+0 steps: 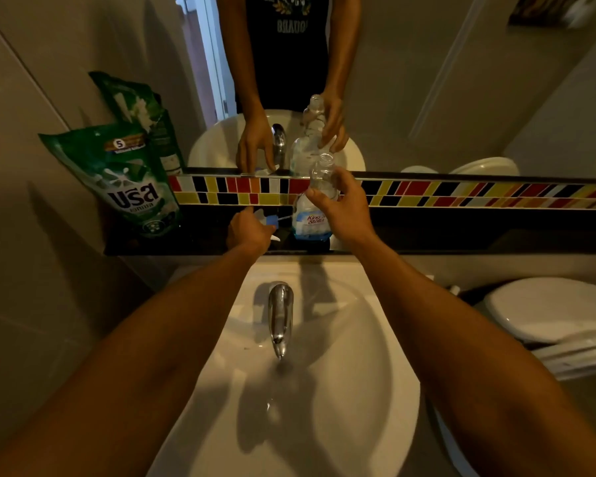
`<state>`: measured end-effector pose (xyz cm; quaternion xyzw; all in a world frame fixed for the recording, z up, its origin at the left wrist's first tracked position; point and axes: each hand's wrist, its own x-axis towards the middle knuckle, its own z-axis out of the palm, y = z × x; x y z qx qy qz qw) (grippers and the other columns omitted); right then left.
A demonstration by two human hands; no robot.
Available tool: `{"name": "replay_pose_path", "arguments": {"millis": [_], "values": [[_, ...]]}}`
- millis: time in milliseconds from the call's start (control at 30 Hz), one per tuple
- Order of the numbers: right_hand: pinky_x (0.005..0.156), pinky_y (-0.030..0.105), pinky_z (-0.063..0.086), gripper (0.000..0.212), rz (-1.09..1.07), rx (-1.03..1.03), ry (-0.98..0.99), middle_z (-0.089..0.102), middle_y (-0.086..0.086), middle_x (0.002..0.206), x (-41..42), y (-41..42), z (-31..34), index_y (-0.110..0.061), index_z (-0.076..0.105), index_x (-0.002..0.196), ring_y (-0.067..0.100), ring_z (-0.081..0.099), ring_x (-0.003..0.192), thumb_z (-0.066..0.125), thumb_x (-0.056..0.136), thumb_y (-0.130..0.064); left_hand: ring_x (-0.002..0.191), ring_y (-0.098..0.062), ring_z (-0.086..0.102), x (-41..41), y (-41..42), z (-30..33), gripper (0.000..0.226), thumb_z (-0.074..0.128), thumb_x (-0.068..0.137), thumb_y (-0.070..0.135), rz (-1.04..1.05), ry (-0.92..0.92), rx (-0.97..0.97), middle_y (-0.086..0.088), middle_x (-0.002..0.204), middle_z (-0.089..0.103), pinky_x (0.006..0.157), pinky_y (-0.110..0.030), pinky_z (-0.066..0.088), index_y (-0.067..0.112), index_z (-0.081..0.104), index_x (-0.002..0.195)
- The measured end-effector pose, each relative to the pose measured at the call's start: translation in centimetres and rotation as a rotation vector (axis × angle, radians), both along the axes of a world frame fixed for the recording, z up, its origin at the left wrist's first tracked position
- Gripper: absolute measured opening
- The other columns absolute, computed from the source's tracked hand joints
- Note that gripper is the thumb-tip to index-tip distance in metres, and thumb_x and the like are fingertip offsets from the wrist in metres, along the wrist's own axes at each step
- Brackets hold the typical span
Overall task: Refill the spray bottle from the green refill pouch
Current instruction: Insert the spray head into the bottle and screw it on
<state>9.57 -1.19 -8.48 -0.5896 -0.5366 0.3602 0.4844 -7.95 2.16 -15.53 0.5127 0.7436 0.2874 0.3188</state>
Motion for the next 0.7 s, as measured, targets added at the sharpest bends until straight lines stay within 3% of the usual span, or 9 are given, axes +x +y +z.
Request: {"name": "replay_pose_path", "arguments": {"millis": [100,267,400,700], "values": [[0.105,0.049,0.054,0.045,0.043,-0.020,0.003,0.068,-0.001,0.129,0.4,0.5,-0.2,-0.017,0.059,0.130,0.016,0.063,0.121,0.079,0.090,-0.024,0.119,-0.033,0.059,0.3,0.2,-0.5,0.051,0.078,0.083,0.017,0.027,0.025,-0.018,-0.012,0.130,0.060,0.093,-0.044,0.054,0.016,0.058,0.129],[0.095,0.030,0.055,0.044,0.076,-0.008,-0.007,0.068,-0.004,0.123,1.0,0.2,0.2,-0.017,0.059,0.131,0.007,0.064,0.112,0.078,0.091,-0.023,0.118,-0.033,0.060,0.4,0.2,-0.2,0.051,0.078,0.083,0.018,0.085,-0.006,-0.059,-0.012,0.129,0.061,0.090,-0.041,0.053,0.013,0.057,0.129],[0.098,0.039,0.057,0.044,0.077,0.008,-0.003,0.068,-0.002,0.125,1.4,-0.6,0.2,-0.019,0.059,0.131,0.013,0.065,0.115,0.077,0.092,-0.027,0.114,-0.031,0.063,-0.7,-0.2,0.8,0.046,0.075,0.085,0.016,0.106,-0.106,-0.028,-0.013,0.124,0.064,0.080,-0.034,0.049,0.010,0.060,0.128],[0.095,0.042,0.058,0.039,0.051,0.012,-0.048,0.067,-0.001,0.120,3.1,-3.5,3.4,-0.023,0.061,0.123,0.016,0.064,0.112,0.078,0.090,-0.035,0.107,-0.028,0.064,-6.3,-1.9,9.1,0.042,0.077,0.083,0.011,0.072,-0.104,0.195,-0.013,0.117,0.069,0.085,-0.035,0.051,0.006,0.064,0.122]]}}
